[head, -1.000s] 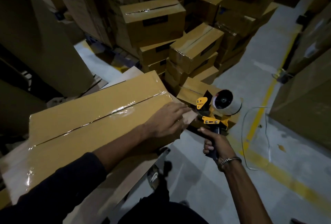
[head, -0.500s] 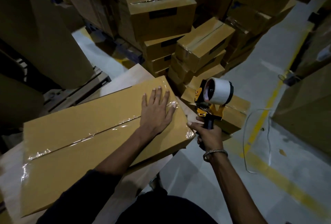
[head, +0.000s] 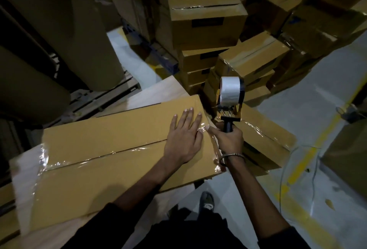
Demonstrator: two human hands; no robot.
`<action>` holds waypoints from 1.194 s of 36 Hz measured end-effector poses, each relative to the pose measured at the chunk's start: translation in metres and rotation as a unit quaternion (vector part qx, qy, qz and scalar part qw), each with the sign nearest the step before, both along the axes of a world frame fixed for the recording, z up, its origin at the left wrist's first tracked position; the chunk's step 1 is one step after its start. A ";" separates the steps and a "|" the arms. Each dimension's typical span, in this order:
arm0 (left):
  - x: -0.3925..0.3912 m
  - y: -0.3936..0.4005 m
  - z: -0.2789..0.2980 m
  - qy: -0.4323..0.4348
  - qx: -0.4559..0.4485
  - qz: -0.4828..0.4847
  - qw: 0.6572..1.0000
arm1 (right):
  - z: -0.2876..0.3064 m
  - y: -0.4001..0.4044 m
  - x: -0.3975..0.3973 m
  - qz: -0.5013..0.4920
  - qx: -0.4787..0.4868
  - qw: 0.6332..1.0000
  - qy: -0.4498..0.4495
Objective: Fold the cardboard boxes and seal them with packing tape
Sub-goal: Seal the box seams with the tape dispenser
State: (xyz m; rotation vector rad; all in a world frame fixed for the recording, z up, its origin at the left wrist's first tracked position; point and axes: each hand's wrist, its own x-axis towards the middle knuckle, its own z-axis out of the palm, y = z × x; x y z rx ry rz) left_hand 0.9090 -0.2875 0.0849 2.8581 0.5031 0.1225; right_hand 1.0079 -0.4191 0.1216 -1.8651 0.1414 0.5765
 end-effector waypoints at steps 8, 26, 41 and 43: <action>0.002 -0.002 0.006 -0.006 -0.015 0.040 0.999 | 0.026 -0.002 0.010 0.041 0.005 0.997 -0.070; -0.221 0.055 0.019 -0.091 0.049 0.504 0.857 | 0.071 0.073 -0.097 0.407 -0.098 0.863 -0.281; -0.400 0.077 -0.004 -0.271 -0.264 0.576 0.724 | 0.054 0.178 -0.340 0.550 -0.025 0.791 -0.267; -0.424 0.091 -0.010 -0.293 -0.297 0.560 0.715 | 0.048 0.195 -0.372 0.554 -0.019 0.790 -0.263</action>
